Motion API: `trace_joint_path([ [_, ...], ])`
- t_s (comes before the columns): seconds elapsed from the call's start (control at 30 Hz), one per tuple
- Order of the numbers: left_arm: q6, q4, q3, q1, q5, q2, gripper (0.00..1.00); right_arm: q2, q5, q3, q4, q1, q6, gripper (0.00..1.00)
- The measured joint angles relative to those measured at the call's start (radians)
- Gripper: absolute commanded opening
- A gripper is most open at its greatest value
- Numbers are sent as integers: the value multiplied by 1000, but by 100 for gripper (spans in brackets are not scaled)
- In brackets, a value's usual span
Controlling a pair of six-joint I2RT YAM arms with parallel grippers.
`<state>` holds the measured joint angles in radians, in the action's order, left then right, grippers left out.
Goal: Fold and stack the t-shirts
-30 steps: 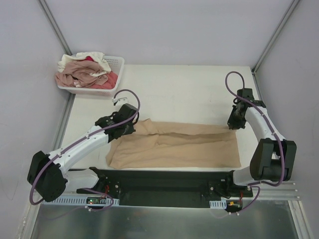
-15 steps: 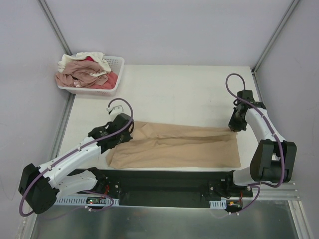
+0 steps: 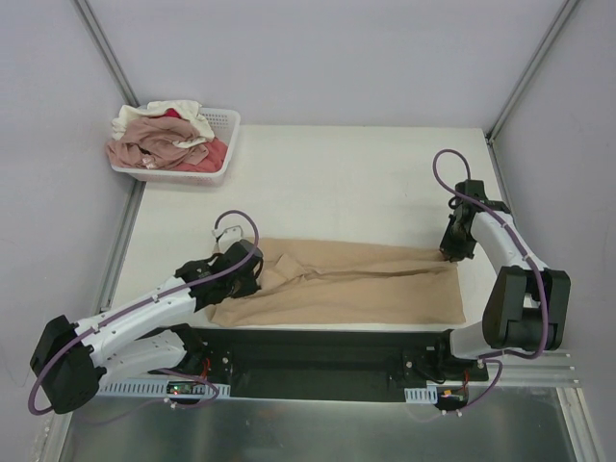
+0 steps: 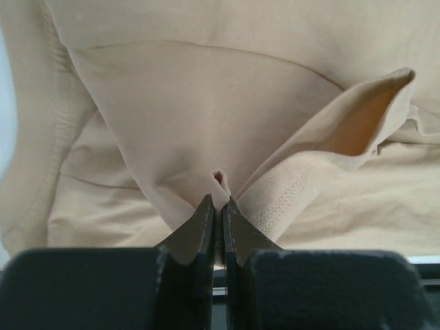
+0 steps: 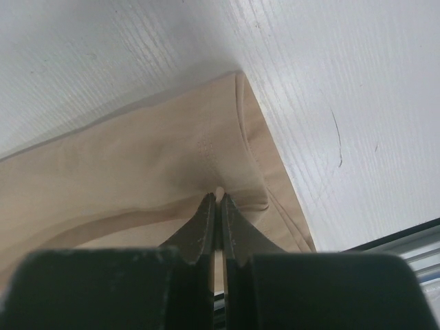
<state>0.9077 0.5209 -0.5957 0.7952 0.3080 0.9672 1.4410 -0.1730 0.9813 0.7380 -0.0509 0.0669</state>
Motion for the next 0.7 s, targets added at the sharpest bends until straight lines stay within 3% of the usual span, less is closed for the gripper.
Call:
trace_joint_path([
  [0.13, 35, 0, 11, 24, -11, -3, 5, 10, 0, 0, -1, 0, 0, 4],
  [0.23, 55, 0, 20, 28, -14, -5, 14, 14, -1, 0, -1, 0, 0, 9],
  [0.27, 58, 2, 23, 29, -14, -6, 26, 15, -3, 0, 0, 0, 0, 11],
  [0.33, 60, 2, 26, 31, -19, -6, 36, 15, -4, 0, 0, 0, 1, 19],
  [0.4, 63, 8, 31, 31, -29, -16, 72, 15, -7, 0, 0, 0, 3, 22],
  [0.47, 58, 15, 38, 31, -49, -38, 94, 15, -17, 0, 1, 0, 4, 49],
  [0.53, 39, 23, 45, 31, -87, -75, 99, 15, -35, 0, 6, 0, 17, 73],
  [0.7, -9, 33, 45, 31, -151, -167, 99, -3, -107, 0, 47, -2, 48, 94],
])
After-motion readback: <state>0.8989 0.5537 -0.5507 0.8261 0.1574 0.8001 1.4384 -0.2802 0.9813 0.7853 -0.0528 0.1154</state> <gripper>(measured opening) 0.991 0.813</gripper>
